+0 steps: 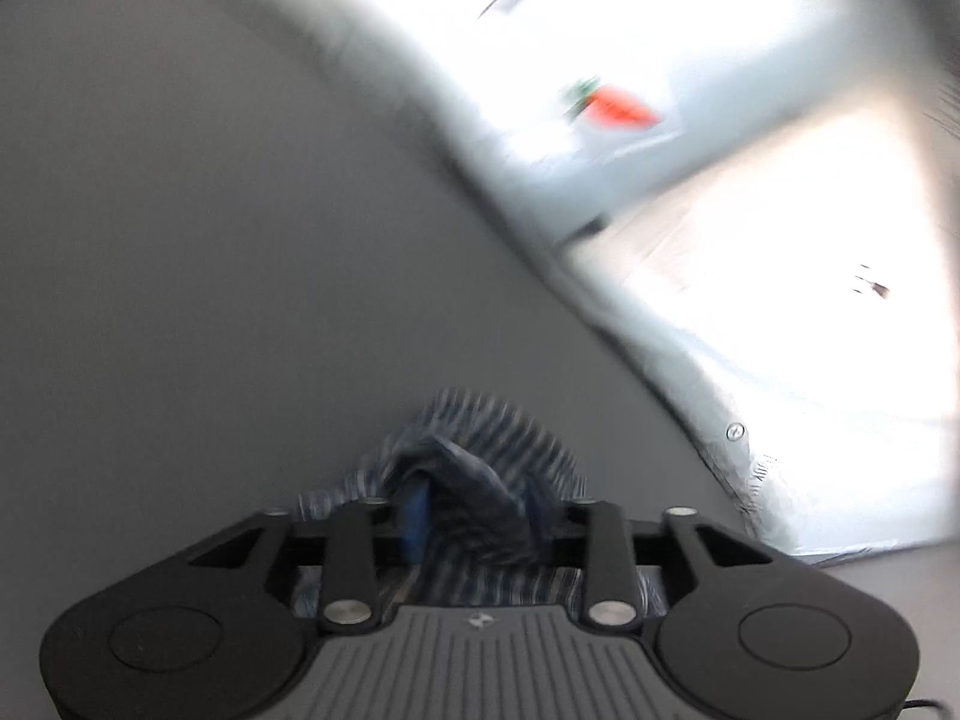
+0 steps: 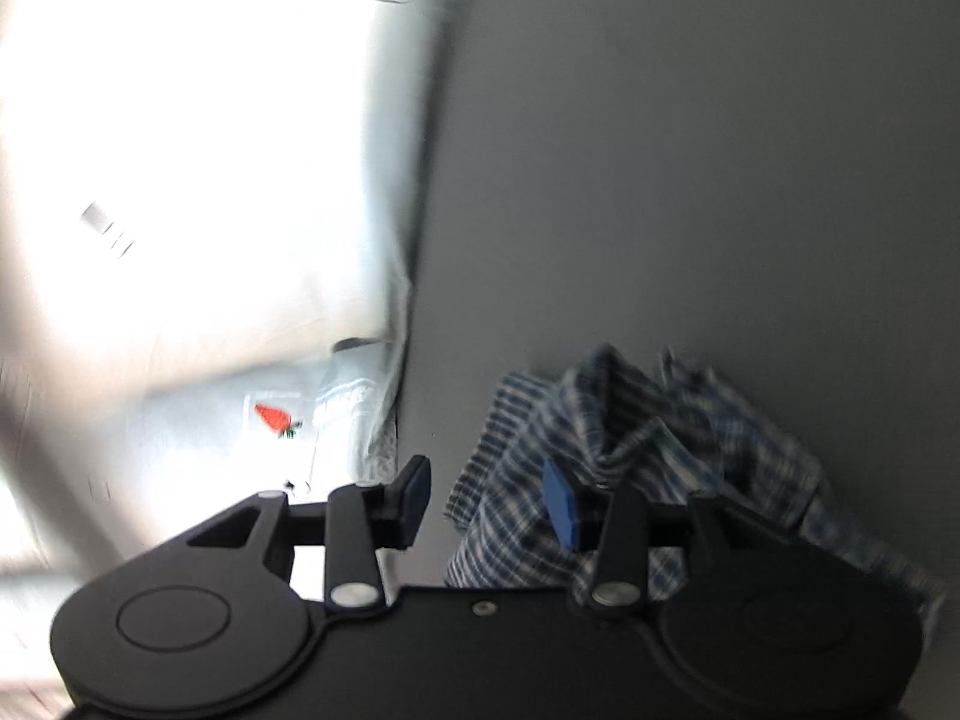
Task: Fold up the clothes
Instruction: 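Grasp the folded shirt bundle with both grippers from its sides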
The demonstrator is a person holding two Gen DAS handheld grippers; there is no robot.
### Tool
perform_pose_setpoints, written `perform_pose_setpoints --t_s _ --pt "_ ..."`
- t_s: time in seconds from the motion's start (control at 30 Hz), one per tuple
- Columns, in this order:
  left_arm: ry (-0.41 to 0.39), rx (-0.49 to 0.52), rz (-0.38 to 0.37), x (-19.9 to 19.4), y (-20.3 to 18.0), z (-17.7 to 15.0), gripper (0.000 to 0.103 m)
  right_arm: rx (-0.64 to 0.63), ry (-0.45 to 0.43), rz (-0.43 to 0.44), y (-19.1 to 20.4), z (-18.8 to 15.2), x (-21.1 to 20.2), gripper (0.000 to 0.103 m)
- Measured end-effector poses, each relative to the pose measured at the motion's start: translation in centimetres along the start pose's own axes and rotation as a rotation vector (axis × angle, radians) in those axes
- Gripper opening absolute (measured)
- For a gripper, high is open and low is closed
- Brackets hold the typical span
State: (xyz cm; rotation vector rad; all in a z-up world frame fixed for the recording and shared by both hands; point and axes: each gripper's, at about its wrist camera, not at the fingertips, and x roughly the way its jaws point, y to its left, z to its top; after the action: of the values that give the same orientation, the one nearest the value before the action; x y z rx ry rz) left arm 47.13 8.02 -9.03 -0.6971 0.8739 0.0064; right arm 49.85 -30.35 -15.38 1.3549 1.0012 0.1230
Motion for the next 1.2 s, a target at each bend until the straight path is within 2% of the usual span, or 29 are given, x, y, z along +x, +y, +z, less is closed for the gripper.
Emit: perform_pose_setpoints --t_s 0.07,0.1,0.13,0.2,0.27,0.33,0.4,0.53,0.63,0.7,0.77,0.83,0.93,1.07,1.1,1.2 --pt "-0.075 0.132 0.018 -1.7 -1.3 -0.4 0.046 -0.191 -0.034 -0.039 1.8 -1.2 -0.9 0.025" --pt "-0.081 0.197 0.027 -2.2 -1.9 -1.0 0.049 -0.306 -0.054 -0.080 2.7 -2.2 -1.2 0.022" --pt "-0.081 0.262 0.037 -2.5 -2.5 -1.7 0.053 -0.437 -0.077 -0.147 3.6 -3.5 -1.3 0.021" --pt "-0.051 0.326 0.066 -2.2 -3.0 -3.6 0.064 -0.699 -0.104 -0.281 5.0 -6.5 -0.9 0.020" --pt "-0.003 0.359 0.092 -1.8 -3.1 -5.6 0.068 -0.918 -0.124 -0.354 5.2 -9.7 -0.6 0.020" --pt "0.057 0.360 0.112 -0.8 -2.6 -7.4 0.068 -1.078 -0.121 -0.371 4.8 -12.7 0.0 0.024" --pt "0.074 0.387 0.170 0.0 -2.1 -8.9 0.069 -1.208 -0.094 -0.375 4.2 -14.9 0.7 0.043" --pt "0.068 0.456 0.268 1.4 -1.4 -9.6 0.081 -1.407 -0.062 -0.453 2.9 -16.7 2.4 0.047" --pt "0.058 0.530 0.320 2.6 -1.1 -9.1 0.085 -1.462 -0.128 -0.578 2.4 -16.1 2.9 0.052" --pt "0.056 0.581 0.342 3.5 -1.0 -8.7 0.088 -1.497 -0.173 -0.663 2.1 -15.7 3.2 0.059" --pt "0.066 0.612 0.338 4.3 -0.7 -8.4 0.088 -1.498 -0.184 -0.693 1.8 -14.5 4.2 0.061" --pt "0.088 0.615 0.317 5.3 -0.4 -7.9 0.089 -1.459 -0.152 -0.679 1.7 -12.3 5.3 0.067" --pt "0.124 0.610 0.281 6.7 0.1 -7.1 0.090 -1.359 -0.076 -0.609 1.2 -9.5 5.8 0.067" --pt "0.170 0.575 0.203 8.2 1.3 -6.2 0.090 -1.215 0.011 -0.513 0.3 -6.4 6.2 0.065" --pt "0.170 0.561 0.175 8.3 1.6 -6.0 0.091 -1.183 0.025 -0.486 0.1 -5.8 6.1 0.061" --pt "0.203 0.556 0.133 8.5 1.7 -5.4 0.094 -1.128 0.043 -0.428 -0.2 -4.7 6.0 0.061"
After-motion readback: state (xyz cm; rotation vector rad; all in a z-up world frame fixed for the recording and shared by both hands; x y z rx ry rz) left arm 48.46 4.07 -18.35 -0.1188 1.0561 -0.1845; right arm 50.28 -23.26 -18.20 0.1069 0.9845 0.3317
